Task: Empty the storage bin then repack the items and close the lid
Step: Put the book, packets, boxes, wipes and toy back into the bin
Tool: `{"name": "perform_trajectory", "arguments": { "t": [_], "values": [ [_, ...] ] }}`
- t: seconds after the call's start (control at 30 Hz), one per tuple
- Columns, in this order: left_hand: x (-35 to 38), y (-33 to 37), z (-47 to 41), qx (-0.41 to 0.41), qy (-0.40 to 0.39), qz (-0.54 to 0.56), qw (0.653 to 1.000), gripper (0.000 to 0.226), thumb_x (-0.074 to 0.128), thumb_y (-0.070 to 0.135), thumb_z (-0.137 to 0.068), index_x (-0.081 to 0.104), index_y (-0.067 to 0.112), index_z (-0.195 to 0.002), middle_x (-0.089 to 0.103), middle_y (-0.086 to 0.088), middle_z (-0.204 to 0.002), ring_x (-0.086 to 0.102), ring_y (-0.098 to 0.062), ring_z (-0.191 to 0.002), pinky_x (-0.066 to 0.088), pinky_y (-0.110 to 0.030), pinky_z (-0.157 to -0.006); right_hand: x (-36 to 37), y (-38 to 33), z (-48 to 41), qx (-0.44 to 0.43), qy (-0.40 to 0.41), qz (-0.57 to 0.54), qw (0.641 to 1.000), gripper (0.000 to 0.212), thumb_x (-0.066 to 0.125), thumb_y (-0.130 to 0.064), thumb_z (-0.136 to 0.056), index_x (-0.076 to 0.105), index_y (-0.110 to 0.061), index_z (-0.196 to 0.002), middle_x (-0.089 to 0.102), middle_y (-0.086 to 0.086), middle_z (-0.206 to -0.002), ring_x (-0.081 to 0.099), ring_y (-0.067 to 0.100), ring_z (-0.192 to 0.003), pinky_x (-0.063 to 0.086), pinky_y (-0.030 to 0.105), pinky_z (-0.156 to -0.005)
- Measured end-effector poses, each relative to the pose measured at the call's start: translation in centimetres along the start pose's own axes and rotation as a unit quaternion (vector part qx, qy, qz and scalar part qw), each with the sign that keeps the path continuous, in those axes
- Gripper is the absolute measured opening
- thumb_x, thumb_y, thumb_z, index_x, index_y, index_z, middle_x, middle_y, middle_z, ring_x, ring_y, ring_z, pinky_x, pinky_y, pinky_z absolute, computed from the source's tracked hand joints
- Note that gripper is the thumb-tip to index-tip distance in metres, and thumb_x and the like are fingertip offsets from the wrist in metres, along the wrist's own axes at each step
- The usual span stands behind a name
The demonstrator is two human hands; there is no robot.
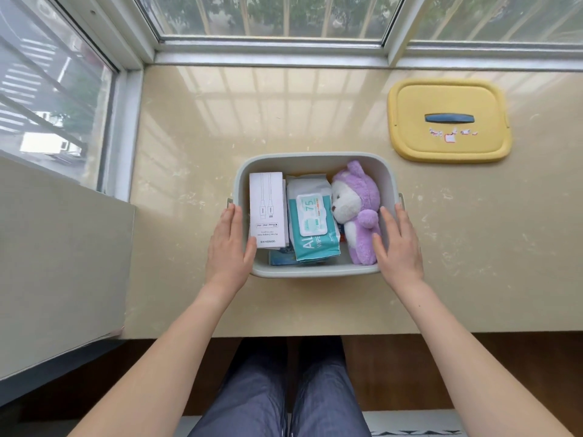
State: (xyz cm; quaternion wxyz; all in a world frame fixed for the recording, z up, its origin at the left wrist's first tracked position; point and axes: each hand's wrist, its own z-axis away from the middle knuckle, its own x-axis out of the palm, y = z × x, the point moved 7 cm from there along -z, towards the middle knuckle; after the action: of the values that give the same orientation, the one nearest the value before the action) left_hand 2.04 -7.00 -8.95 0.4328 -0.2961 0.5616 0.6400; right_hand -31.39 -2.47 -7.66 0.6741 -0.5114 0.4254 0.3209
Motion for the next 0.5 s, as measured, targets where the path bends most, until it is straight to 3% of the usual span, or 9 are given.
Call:
{"name": "perform_trajectory", "arguments": {
  "t": [0.1, 0.23, 0.37, 0.5],
  "values": [
    [-2.7, 1.6, 0.2, 0.010, 0.001, -0.016, 1.000, 0.059, 0.050, 0.028, -0.098, 0.033, 0.008, -0.150, 0.034, -0.012, -0.155, 0.030, -0.029, -0.143, 0.024, -0.042, -0.117, -2.8, -1.8, -0.2, -0.007, 0.016, 0.022, 1.000, 0.052, 0.062, -0.020, -0.093, 0.049, -0.007, -0.141, 0.046, 0.021, -0.145, 0.039, 0.040, -0.136, 0.032, 0.051, -0.111],
    [-8.5, 6.0, 1.3, 0.086, 0.058, -0.019, 0.994, 0.053, 0.043, 0.033, -0.094, 0.052, 0.005, -0.137, 0.057, -0.013, -0.136, 0.051, -0.032, -0.125, 0.040, -0.045, -0.105, -8.6, -5.9, 0.8, -0.059, 0.092, 0.012, 0.994, 0.045, 0.057, -0.027, -0.093, 0.058, -0.002, -0.131, 0.059, 0.020, -0.129, 0.051, 0.040, -0.121, 0.039, 0.048, -0.104],
    [-12.2, 10.0, 4.2, 0.156, 0.096, 0.008, 0.983, 0.048, 0.042, 0.033, -0.094, 0.058, 0.005, -0.130, 0.062, -0.010, -0.128, 0.057, -0.030, -0.116, 0.046, -0.043, -0.097, -13.4, -9.0, 4.3, -0.092, 0.161, 0.007, 0.983, 0.048, 0.045, -0.036, -0.094, 0.060, -0.002, -0.125, 0.062, 0.016, -0.122, 0.055, 0.034, -0.114, 0.043, 0.044, -0.097],
    [-11.3, 11.3, 7.3, 0.178, 0.060, 0.029, 0.982, 0.051, 0.040, 0.035, -0.094, 0.058, 0.007, -0.132, 0.062, -0.007, -0.131, 0.056, -0.028, -0.120, 0.045, -0.042, -0.101, -13.6, -8.5, 9.0, -0.059, 0.147, 0.002, 0.987, 0.049, 0.044, -0.035, -0.093, 0.062, -0.003, -0.126, 0.063, 0.015, -0.123, 0.058, 0.035, -0.115, 0.047, 0.046, -0.097]
  ]
}}
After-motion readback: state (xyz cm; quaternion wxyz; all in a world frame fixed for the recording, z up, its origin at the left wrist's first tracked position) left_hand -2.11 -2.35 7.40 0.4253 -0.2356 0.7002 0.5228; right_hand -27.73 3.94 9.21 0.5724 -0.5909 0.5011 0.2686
